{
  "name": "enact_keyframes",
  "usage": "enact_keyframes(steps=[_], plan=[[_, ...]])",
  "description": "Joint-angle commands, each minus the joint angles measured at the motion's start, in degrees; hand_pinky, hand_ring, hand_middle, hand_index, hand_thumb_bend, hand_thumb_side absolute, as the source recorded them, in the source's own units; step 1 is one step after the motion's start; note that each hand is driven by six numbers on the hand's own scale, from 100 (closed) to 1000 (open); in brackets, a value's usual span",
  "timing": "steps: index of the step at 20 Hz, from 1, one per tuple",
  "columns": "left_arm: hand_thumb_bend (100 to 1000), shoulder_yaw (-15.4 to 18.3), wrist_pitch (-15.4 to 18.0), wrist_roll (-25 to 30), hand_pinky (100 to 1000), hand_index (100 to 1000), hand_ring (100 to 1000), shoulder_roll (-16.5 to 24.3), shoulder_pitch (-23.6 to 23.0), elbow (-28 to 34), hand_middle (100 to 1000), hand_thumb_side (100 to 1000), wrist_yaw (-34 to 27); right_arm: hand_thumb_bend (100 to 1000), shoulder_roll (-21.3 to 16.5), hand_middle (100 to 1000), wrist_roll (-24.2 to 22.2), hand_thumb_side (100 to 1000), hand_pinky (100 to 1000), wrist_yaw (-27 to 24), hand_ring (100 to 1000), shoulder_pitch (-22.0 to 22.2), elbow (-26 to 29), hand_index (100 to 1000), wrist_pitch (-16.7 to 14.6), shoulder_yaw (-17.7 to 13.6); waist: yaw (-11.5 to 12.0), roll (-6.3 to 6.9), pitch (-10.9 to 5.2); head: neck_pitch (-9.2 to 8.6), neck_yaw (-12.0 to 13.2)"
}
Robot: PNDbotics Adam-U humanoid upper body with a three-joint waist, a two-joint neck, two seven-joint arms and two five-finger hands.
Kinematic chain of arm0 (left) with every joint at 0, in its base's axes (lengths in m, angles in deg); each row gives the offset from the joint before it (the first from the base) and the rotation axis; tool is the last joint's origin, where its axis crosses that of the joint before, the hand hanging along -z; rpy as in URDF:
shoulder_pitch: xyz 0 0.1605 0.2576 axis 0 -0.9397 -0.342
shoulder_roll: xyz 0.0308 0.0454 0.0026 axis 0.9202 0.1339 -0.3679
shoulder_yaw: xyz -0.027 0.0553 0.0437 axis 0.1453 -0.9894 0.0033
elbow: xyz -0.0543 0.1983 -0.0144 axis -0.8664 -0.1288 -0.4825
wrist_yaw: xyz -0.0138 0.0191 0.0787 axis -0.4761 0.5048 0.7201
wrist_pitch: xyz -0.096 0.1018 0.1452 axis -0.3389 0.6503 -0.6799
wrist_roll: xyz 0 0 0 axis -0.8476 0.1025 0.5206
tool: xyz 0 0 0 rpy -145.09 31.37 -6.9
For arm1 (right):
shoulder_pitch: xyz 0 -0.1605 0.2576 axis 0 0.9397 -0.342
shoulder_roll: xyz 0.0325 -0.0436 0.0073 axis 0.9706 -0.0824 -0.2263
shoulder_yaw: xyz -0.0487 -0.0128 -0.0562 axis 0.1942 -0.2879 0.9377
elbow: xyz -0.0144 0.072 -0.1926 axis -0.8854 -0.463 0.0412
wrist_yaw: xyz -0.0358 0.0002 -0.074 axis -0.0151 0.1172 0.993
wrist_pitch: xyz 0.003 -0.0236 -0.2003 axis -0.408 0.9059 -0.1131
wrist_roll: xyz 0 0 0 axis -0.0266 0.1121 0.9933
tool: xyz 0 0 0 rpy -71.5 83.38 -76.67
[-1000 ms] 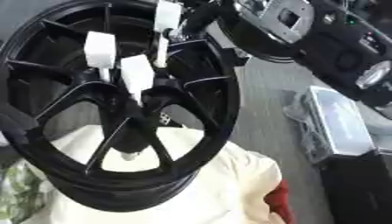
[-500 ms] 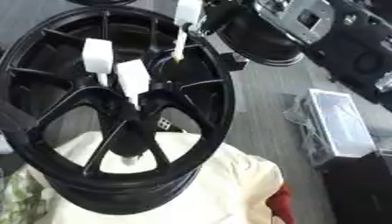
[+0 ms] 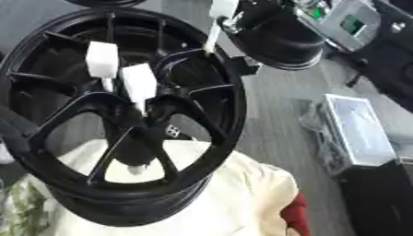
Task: Pull the pin out of the wheel hub.
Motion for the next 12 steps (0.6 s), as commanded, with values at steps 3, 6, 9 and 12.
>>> enact_keyframes(steps=[3, 6, 9, 12], plan=[[100, 1.1, 0.3, -0.8, 628, 719, 770, 0.6, 0.3, 0.9, 672, 758, -0.2, 100, -9.5, 283, 9.2, 266, 575, -4.3, 423, 9.3, 2.3, 369, -0.9, -10.5, -0.3, 1.01, -0.81, -0.1, 0.5], [100, 1.5, 0.6, -1.2, 629, 719, 770, 0.7, 0.0, 0.9, 672, 758, 0.0, 100, -12.2, 281, 14.6, 247, 576, -7.1, 418, 16.8, 1.4, 367, -1.3, -16.4, -0.6, 1.19, -0.38, -0.1, 1.2], [100, 2.2, 1.1, -1.9, 629, 720, 771, 1.0, -0.7, 0.9, 672, 759, 0.7, 100, -13.9, 282, 19.9, 244, 578, -10.0, 419, 26.9, -2.0, 368, -2.2, -23.2, -1.3, 1.52, 0.25, -0.11, 2.4], [100, 2.7, 1.6, -2.5, 629, 720, 771, 1.2, -1.1, 0.9, 672, 757, 1.2, 100, -13.7, 306, 22.7, 164, 597, -11.8, 441, 34.6, -6.6, 390, -3.2, -27.6, -2.0, 1.79, 0.81, -0.22, 3.2]])
